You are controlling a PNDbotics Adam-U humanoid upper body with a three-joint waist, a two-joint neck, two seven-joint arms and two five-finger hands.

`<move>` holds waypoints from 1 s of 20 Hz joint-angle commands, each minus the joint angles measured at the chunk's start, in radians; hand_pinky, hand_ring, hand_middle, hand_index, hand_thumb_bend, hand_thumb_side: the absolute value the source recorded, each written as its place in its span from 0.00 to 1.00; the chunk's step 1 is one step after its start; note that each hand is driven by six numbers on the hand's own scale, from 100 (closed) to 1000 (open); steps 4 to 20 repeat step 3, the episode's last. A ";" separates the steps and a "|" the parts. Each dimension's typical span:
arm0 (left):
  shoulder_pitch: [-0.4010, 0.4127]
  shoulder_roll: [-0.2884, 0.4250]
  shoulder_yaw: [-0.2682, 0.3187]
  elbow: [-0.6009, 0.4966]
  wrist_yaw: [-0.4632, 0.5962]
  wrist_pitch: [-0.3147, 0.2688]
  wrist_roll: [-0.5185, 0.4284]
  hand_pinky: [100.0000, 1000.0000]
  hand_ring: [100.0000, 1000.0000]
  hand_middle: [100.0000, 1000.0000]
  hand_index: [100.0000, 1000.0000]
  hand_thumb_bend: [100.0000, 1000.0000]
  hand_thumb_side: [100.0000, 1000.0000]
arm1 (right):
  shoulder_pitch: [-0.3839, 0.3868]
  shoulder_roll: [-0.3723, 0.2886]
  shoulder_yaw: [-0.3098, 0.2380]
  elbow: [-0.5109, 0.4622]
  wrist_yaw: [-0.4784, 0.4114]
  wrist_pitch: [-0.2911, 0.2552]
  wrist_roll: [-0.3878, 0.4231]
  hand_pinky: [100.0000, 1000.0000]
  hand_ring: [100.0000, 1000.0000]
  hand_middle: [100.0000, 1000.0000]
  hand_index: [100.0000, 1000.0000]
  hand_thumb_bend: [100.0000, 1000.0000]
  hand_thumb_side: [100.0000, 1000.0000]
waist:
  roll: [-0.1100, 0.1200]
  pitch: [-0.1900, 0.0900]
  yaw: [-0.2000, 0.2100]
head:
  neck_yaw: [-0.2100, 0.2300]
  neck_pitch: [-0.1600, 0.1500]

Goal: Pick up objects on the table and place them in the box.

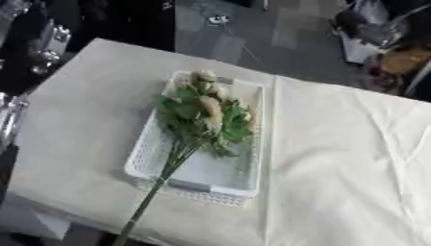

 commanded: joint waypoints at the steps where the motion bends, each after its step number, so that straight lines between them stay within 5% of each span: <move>1: -0.004 0.026 0.013 -0.014 -0.006 0.003 0.010 0.54 0.66 0.55 0.80 0.00 0.69 | 0.071 0.022 -0.121 -0.082 -0.110 -0.005 -0.220 0.93 0.95 0.89 0.93 0.00 0.53 | 0.009 -0.003 -0.004 | 0.004 -0.002; 3: -0.002 0.025 0.015 -0.014 -0.007 0.005 0.014 0.54 0.66 0.55 0.81 0.00 0.69 | 0.148 0.088 -0.161 -0.117 -0.161 -0.018 -0.375 0.91 0.93 0.88 0.92 0.00 0.58 | 0.015 0.000 -0.006 | 0.003 -0.002; 20: -0.002 0.025 0.015 -0.014 -0.007 0.005 0.014 0.54 0.66 0.55 0.81 0.00 0.69 | 0.148 0.088 -0.161 -0.117 -0.161 -0.018 -0.375 0.91 0.93 0.88 0.92 0.00 0.58 | 0.015 0.000 -0.006 | 0.003 -0.002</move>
